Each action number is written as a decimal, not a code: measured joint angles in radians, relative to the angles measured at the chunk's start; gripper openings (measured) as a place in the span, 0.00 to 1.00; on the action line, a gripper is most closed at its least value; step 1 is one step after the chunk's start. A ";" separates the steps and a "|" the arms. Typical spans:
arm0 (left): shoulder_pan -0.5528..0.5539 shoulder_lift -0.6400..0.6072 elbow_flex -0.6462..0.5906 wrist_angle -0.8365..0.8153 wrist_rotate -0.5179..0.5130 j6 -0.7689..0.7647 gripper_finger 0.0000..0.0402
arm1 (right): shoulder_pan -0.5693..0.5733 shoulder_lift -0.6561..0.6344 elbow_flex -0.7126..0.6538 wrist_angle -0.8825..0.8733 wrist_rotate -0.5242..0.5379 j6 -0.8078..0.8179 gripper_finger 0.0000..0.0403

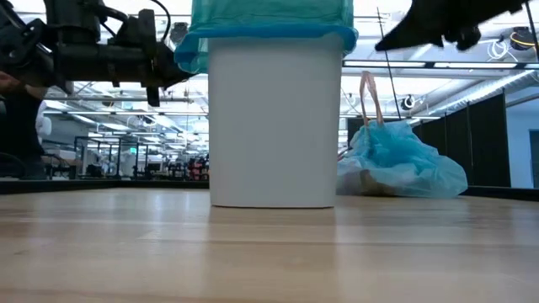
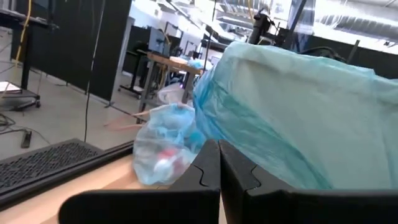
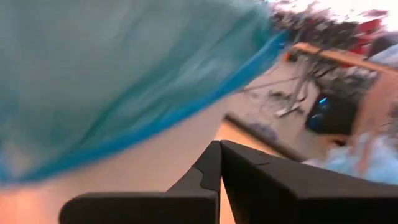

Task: Place trash/remove bag and relplace
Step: Insert a blue trash bag into the trash bin

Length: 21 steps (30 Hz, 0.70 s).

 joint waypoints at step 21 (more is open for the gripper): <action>0.091 0.123 0.181 -0.214 0.123 0.017 0.00 | -0.507 0.037 0.000 0.498 -0.626 -0.506 0.00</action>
